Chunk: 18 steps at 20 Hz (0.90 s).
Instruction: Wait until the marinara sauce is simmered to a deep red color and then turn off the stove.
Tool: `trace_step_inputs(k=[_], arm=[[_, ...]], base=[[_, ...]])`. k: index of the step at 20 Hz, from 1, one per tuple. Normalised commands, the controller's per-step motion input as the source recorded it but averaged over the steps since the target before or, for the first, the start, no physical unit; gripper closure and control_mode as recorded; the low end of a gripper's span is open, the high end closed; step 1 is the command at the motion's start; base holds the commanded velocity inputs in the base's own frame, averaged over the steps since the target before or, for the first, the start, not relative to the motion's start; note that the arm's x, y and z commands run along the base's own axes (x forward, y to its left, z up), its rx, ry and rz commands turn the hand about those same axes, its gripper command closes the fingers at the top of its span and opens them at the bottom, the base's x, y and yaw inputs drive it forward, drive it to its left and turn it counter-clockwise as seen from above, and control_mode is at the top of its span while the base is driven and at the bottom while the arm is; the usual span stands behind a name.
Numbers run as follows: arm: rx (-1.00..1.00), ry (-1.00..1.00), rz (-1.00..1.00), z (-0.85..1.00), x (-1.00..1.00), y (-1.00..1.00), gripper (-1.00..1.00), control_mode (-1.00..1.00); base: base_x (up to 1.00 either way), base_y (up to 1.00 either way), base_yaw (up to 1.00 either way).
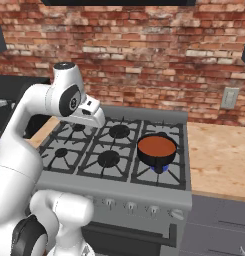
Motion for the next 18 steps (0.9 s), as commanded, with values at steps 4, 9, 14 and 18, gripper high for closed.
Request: trace_step_inputs(k=[4,9,14,18], arm=[[0.00,0.00,0.00,0.00,0.00,0.00,-1.00,-1.00],[0.00,0.00,0.00,0.00,0.00,0.00,-1.00,-1.00],[0.00,0.00,0.00,0.00,0.00,0.00,-1.00,-1.00],[0.00,0.00,0.00,0.00,0.00,0.00,-1.00,-1.00]], base=[[0.00,0.00,0.00],[0.00,0.00,0.00],[0.00,0.00,0.00],[0.00,0.00,0.00]])
